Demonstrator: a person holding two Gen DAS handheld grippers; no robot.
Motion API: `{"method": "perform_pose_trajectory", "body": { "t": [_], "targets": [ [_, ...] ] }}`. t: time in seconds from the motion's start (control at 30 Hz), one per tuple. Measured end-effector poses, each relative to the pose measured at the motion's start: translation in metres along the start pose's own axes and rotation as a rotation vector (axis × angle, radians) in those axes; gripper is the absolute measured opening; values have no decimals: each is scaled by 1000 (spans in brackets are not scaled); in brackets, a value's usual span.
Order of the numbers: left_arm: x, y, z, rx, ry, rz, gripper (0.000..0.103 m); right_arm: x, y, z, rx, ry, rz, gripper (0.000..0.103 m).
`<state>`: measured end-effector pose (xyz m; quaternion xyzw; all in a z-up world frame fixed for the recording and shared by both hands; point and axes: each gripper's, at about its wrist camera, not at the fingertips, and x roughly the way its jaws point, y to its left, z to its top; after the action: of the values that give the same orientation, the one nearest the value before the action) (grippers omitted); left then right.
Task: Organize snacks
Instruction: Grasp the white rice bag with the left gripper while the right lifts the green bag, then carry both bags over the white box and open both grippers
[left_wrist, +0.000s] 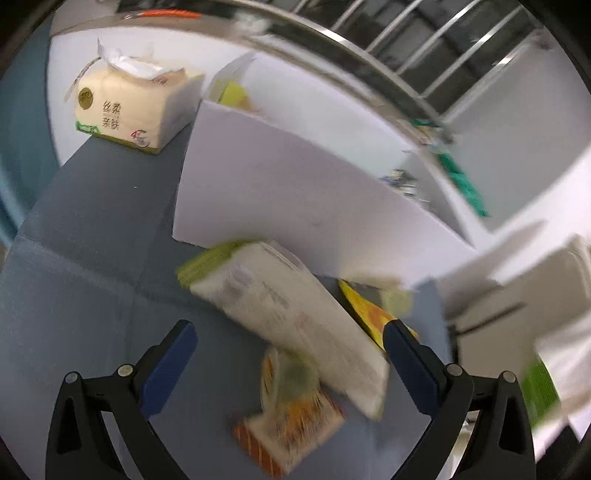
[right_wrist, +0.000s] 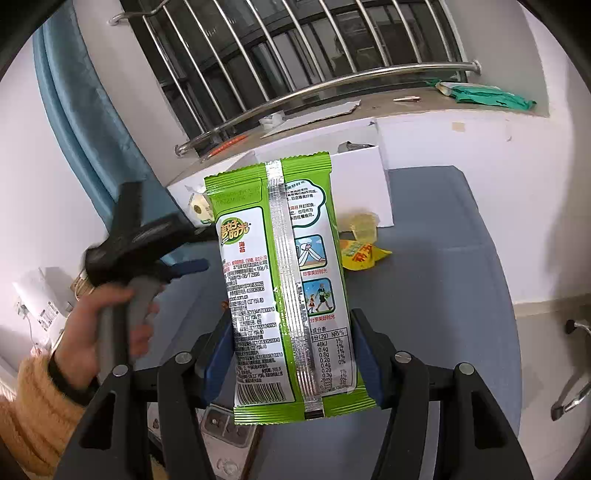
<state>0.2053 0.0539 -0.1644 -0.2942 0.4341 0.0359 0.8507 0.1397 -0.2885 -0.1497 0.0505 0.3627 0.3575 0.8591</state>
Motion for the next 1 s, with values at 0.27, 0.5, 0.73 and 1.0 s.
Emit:
{"method": "perform_pose_trajectory", "body": {
  "t": [0.27,0.5,0.73,1.0],
  "targets": [
    [44,-7,12,-74,1,96,96,-2,-7,-1,21,8,5,65],
    [22,-10,-6,4,-87,-12,53,-4,-8,-2,43,1,9,65],
    [-57,-34,-22,142,-276,-98,38,-1,0,1,27,-8,11,65],
    [-141,-60,8,285,-409,-173,37,-2,11,44,-27,-61,13,65]
  ]
}}
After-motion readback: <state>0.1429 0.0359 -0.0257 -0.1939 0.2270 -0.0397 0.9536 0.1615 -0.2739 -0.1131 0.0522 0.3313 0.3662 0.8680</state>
